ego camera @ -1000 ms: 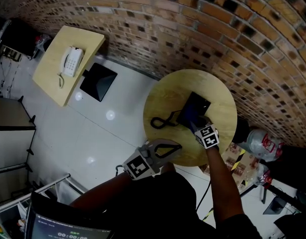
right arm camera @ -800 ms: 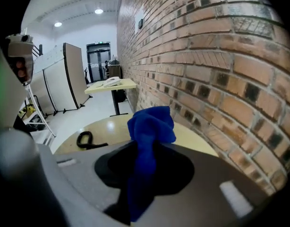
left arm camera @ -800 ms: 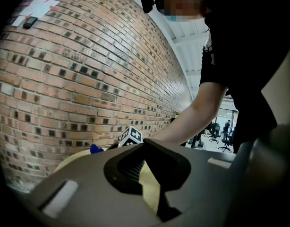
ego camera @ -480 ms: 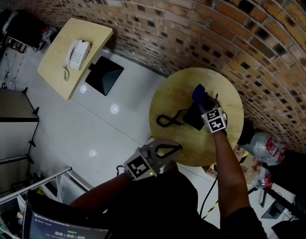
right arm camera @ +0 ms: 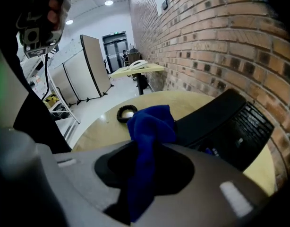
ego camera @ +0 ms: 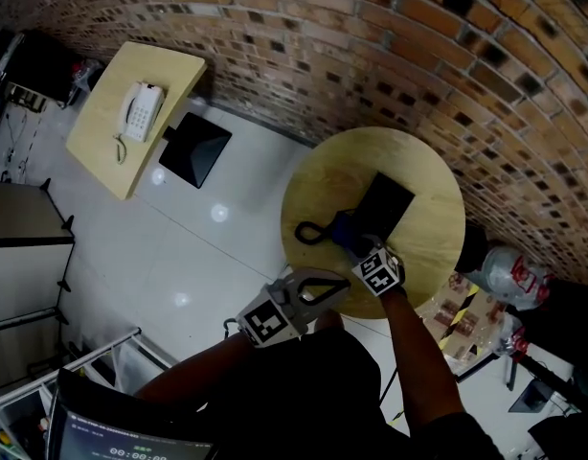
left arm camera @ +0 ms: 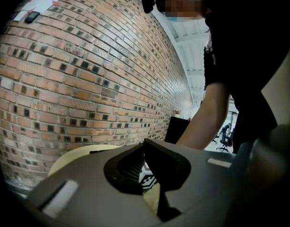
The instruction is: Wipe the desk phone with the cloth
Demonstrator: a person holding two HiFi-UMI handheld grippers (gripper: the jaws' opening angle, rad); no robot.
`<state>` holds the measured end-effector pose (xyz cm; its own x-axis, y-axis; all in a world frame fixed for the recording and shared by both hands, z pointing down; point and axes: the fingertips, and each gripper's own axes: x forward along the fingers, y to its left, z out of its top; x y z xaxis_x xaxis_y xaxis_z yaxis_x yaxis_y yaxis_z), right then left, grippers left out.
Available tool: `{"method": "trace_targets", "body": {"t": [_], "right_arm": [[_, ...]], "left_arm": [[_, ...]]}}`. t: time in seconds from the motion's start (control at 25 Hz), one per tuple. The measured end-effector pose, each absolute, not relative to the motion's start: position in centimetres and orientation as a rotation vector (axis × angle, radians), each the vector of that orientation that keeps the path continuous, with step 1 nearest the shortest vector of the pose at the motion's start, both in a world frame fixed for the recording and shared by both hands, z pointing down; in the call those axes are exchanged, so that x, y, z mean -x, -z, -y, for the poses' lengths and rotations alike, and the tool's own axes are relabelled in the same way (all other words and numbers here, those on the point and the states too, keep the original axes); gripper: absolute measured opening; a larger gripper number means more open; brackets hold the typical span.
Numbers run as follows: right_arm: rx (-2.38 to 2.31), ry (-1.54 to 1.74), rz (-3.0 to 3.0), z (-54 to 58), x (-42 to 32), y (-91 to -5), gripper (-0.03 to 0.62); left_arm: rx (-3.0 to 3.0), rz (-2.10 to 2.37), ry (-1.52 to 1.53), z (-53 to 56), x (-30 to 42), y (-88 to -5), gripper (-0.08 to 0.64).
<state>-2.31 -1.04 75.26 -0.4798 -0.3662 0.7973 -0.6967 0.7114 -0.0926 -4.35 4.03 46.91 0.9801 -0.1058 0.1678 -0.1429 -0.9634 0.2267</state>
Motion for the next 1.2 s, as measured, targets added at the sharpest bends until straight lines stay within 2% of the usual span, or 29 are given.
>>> {"method": "trace_targets", "body": {"t": [0.2, 0.4, 0.72, 0.96, 1.2], "right_arm": [[-0.763, -0.536, 2.138, -0.9, 3.0, -75.7, 0.092], [-0.873, -0.509, 2.215, 0.2, 0.5, -72.6, 0.092], [-1.248, -0.501, 2.16, 2.8, -11.9, -68.5, 0.092], [-1.471, -0.739, 1.951, 0.4, -21.3, -72.5, 0.092], [-1.486, -0.886, 1.845, -1.6, -24.3, -76.6, 0.094]], "left_arm": [[-2.892, 0.158, -0.229, -4.3, 3.5, -47.2, -0.012], [-2.891, 0.125, -0.232, -4.7, 2.5, -47.4, -0.012], [-2.897, 0.077, -0.228, -5.1, 0.4, -47.1, -0.012], [-2.891, 0.049, -0.261, -5.7, -0.8, -47.9, -0.012], [-2.877, 0.033, -0.294, -6.0, -1.8, -48.8, -0.012]]}}
